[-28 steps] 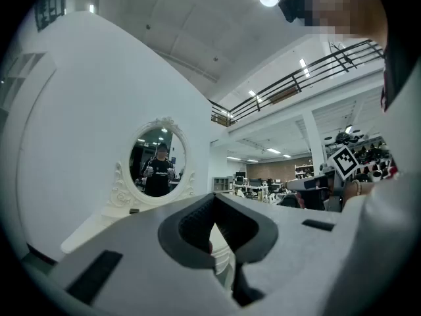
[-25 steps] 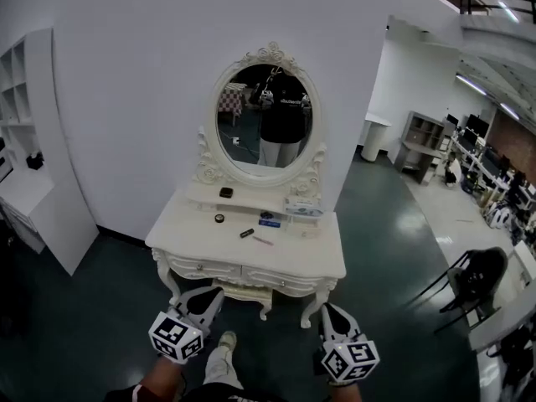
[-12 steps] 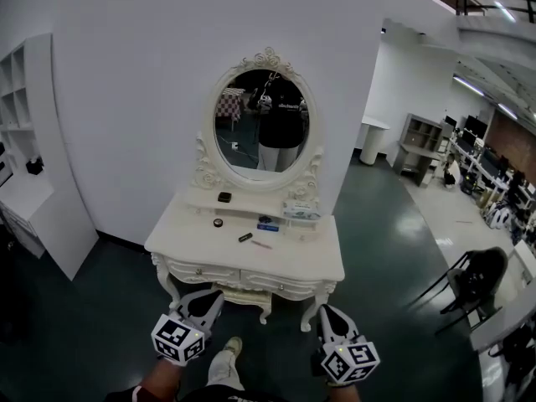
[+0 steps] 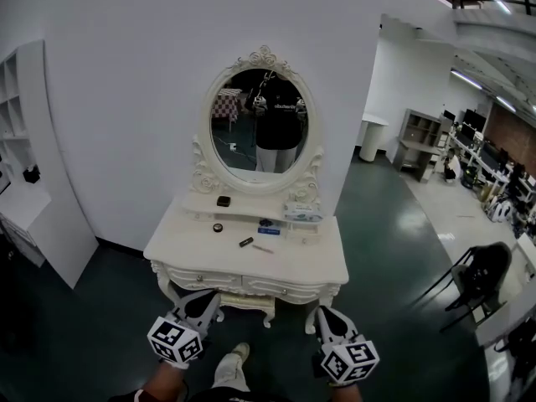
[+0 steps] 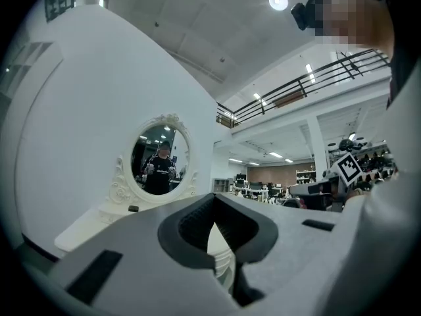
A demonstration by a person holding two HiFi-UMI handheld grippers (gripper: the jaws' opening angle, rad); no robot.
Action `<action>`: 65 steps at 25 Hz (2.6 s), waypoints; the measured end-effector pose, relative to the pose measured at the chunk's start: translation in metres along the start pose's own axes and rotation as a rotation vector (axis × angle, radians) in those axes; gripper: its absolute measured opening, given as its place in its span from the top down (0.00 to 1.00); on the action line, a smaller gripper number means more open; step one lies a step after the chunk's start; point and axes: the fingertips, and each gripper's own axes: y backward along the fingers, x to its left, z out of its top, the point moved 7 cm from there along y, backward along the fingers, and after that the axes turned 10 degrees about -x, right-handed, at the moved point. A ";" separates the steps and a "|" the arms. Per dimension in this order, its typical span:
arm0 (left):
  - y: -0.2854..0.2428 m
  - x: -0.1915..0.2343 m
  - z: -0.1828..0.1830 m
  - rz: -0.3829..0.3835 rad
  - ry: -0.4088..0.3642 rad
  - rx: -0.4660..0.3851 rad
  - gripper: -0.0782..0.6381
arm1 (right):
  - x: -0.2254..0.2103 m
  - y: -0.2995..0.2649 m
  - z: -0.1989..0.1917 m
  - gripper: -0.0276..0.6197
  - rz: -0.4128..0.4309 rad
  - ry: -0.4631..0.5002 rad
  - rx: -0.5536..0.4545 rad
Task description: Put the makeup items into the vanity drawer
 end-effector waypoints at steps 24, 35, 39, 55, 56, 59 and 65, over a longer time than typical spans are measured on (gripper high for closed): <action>-0.174 0.133 -0.031 -0.104 -0.087 0.079 0.89 | -0.083 -0.187 0.003 0.95 -0.033 0.022 0.088; -0.265 0.200 -0.033 -0.176 -0.167 0.117 0.89 | -0.104 -0.286 0.019 0.95 -0.072 0.039 0.058; -0.283 0.219 -0.036 -0.208 -0.162 0.124 0.89 | -0.106 -0.309 0.015 0.95 -0.090 0.035 0.060; -0.335 0.239 -0.063 -0.277 -0.160 0.149 0.89 | -0.124 -0.345 0.004 0.95 -0.117 0.027 0.085; -0.336 0.239 -0.065 -0.273 -0.154 0.146 0.89 | -0.127 -0.348 0.003 0.95 -0.111 0.025 0.084; -0.338 0.238 -0.069 -0.264 -0.134 0.132 0.89 | -0.135 -0.354 0.000 0.95 -0.093 0.011 0.086; -0.347 0.228 -0.067 -0.309 -0.173 0.126 0.63 | -0.137 -0.369 0.004 0.95 -0.052 0.004 0.081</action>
